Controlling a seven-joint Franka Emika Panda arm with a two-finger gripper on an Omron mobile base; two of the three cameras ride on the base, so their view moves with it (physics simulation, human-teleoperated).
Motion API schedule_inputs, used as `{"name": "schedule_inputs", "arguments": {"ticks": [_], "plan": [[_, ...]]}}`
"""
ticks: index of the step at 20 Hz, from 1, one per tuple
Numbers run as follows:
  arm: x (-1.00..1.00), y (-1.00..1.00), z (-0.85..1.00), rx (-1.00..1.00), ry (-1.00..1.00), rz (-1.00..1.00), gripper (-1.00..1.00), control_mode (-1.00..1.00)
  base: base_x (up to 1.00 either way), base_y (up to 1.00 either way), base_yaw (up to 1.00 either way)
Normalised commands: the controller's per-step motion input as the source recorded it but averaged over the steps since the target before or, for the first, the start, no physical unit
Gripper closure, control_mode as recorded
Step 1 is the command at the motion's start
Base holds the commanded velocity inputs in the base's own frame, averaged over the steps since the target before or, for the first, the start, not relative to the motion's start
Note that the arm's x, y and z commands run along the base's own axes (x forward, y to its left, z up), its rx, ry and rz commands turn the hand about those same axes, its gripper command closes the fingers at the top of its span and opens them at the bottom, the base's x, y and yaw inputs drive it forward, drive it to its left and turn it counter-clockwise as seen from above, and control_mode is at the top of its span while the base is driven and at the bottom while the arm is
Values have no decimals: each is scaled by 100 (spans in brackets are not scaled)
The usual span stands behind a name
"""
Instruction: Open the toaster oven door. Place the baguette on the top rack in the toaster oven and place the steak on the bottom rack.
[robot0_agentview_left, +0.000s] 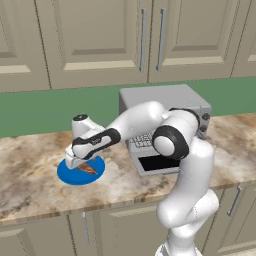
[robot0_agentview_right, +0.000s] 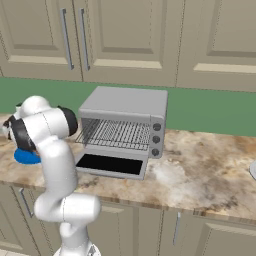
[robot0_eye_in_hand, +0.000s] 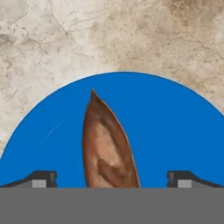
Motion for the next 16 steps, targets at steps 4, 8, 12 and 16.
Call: {"name": "schedule_inputs", "arguments": {"ticks": [4, 8, 12, 16], "plan": [[5, 3, -33, 0, 0, -7, -100, -100, 0, 0, 0], [9, 0, -27, 0, 0, -9, -100, -100, 0, 0, 0], [18, 0, -24, 2, 6, -10, -100, -100, 0, 0, 0], [1, 0, -5, 2, 1, -6, 100, -100, 0, 0, 0]]}}
